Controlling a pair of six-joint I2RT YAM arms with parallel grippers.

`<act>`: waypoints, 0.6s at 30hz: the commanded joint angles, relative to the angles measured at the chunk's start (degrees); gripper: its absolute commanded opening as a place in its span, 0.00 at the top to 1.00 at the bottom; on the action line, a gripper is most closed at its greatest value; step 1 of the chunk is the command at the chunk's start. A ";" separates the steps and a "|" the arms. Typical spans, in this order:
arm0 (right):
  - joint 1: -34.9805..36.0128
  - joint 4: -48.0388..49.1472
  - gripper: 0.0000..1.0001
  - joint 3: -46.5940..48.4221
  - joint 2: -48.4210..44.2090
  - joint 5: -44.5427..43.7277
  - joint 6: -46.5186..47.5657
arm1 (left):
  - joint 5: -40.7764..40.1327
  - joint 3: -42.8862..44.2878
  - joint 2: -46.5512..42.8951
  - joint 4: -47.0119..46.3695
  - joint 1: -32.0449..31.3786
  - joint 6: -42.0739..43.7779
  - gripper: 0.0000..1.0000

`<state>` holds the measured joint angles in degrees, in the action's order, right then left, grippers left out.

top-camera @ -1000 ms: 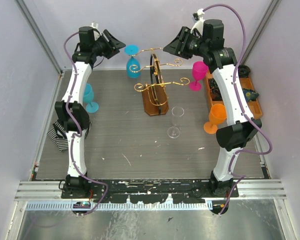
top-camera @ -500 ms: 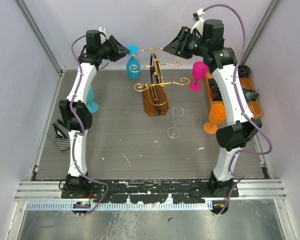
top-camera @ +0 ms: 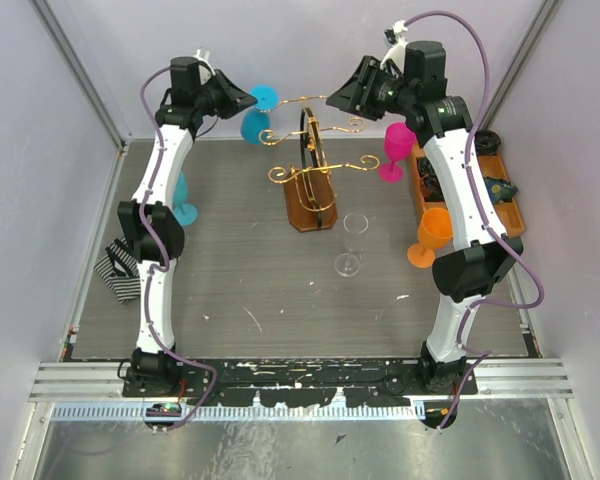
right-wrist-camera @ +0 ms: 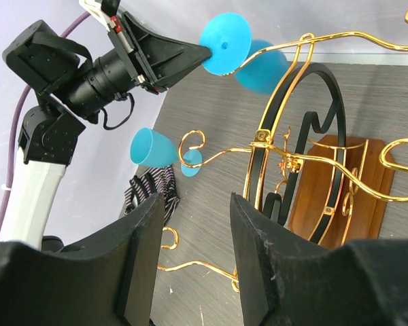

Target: Take the wine glass off the wine glass rack

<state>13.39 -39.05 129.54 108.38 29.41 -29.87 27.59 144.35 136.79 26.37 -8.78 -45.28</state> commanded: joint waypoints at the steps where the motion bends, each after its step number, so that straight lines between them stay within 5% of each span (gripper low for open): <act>1: -0.13 2.48 0.51 0.36 -2.96 -0.21 0.68 | 0.28 2.27 0.76 -2.46 -0.02 -1.16 0.90; 5: -0.25 2.48 0.51 -0.18 -3.49 -0.47 0.99 | -0.46 1.63 0.16 -2.80 -0.01 -1.41 1.00; 18: -0.31 2.48 0.51 -0.88 -4.05 -0.53 1.17 | -0.75 -5.91 -5.41 -4.83 1.40 -3.15 1.00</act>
<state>13.37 -39.03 128.51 108.33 29.06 -29.56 28.03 141.73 135.85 22.52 -8.62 -49.41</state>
